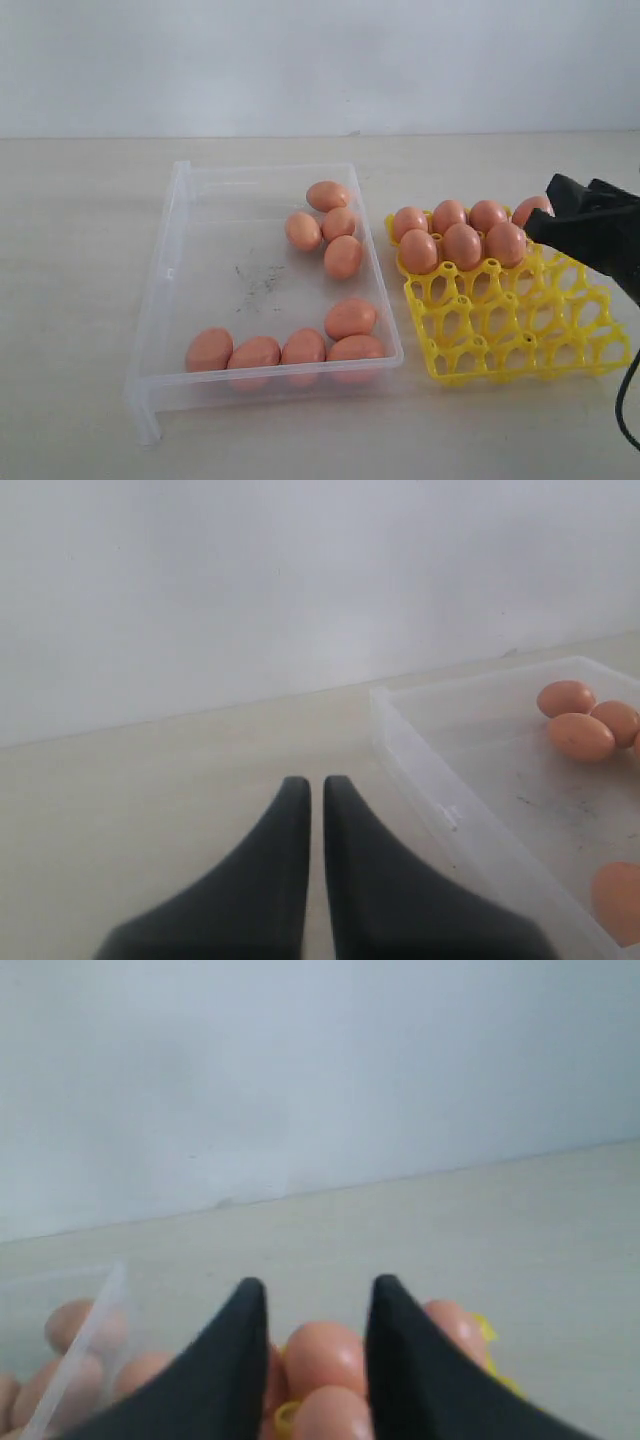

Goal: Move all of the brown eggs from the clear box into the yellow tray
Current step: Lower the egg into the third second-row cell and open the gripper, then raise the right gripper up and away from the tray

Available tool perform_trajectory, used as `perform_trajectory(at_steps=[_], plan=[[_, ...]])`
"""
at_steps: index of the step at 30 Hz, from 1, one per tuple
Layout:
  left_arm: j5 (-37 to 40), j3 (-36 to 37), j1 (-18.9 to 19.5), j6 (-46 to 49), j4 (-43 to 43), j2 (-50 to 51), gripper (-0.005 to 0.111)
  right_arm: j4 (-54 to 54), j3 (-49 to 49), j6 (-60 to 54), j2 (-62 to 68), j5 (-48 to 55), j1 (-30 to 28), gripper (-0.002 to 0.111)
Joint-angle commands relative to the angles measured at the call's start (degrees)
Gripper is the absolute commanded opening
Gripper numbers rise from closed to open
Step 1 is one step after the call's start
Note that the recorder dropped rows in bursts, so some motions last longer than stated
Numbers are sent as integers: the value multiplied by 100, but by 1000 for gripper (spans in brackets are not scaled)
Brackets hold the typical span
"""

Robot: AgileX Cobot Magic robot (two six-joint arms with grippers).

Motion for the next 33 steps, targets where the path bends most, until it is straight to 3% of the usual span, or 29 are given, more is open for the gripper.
perform_trajectory(at_steps=[1,3,4,7,13,22,26,33], plan=[[-18,23,-33,-29,-13,-4,4,-1190,9,566,-354,1243,-10,1],[-18,23,-33,-29,-13,-4,4,-2683,107,914,-382,663,-10,1],[-18,23,-33,-29,-13,-4,4,-3416,193,705,-409,-161,-10,1],[-18,23,-33,-29,-13,-4,4,-3947,272,-267,-627,-161,68,1],[-18,23,-33,-29,-13,-4,4,-3771,298,-1024,-1400,-161,247,1],[-18,23,-33,-29,-13,-4,4,-2470,270,-2963,-3320,-161,247,1],[-18,23,-33,-29,-13,-4,4,-2608,224,-2597,-4269,-161,260,1],[-18,23,-33,-29,-13,-4,4,-2684,29,-93,-5791,-161,260,1]])
